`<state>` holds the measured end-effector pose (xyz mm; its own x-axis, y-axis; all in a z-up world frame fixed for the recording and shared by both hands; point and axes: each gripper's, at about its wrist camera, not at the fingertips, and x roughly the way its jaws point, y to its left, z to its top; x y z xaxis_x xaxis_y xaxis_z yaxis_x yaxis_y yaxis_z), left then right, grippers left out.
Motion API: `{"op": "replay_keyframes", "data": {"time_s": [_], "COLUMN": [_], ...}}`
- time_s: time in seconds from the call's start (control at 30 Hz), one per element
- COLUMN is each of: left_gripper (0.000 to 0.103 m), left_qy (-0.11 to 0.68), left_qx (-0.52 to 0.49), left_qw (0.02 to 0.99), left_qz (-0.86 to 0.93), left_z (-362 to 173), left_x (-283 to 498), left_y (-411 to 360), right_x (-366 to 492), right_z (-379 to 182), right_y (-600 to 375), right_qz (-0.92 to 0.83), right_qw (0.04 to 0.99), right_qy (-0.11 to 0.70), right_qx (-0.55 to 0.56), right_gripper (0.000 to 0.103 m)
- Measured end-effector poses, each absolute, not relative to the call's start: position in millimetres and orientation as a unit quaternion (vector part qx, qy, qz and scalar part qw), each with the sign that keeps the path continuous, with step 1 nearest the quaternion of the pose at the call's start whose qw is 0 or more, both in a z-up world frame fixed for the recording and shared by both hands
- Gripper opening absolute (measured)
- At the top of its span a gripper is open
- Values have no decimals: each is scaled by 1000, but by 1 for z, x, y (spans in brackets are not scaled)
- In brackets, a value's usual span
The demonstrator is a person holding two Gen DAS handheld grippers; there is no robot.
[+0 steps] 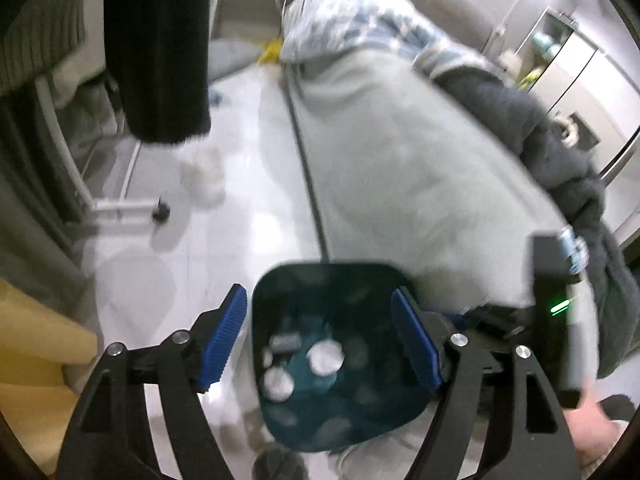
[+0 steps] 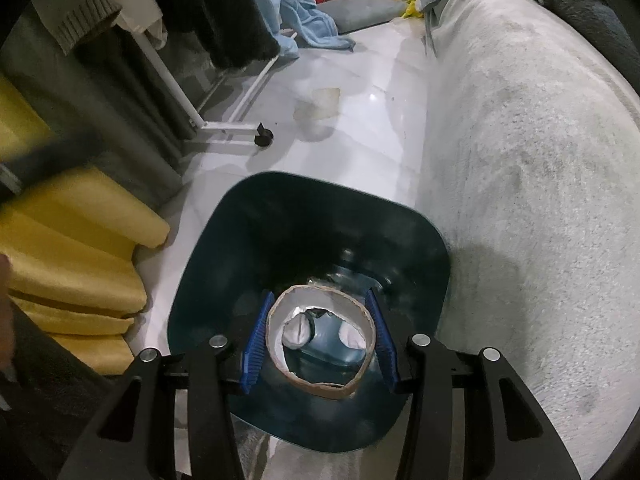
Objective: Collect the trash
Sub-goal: 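Move both tools back from the bin toward the bed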
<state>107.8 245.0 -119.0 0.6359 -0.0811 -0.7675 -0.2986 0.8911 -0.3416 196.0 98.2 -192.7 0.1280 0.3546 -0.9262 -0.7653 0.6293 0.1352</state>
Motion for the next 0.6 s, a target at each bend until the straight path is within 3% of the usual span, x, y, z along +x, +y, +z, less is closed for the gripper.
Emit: {"op": "replay_keyframes", "data": {"time_s": [0.07, 0.13, 0.23, 0.6], "left_gripper": [80, 80, 81, 94], "left_qy": [401, 383, 354, 266], "left_qx": [-216, -208, -197, -149], "left_qw": [888, 898, 912, 952], "left_qz": [65, 65, 63, 34], "left_z": [-105, -90, -68, 9], "left_x": [106, 104, 104, 114], "left_y": [243, 240, 234, 188], "right_x": [195, 196, 198, 204], "right_z": [-194, -192, -181, -118], "right_y": [98, 97, 97, 60], "right_qz": [386, 386, 388, 393], "right_qw": [726, 726, 731, 769], "right_qy": [537, 537, 532, 480], "right_qx": [-191, -187, -176, -155], "right_gripper": [51, 68, 80, 99]}}
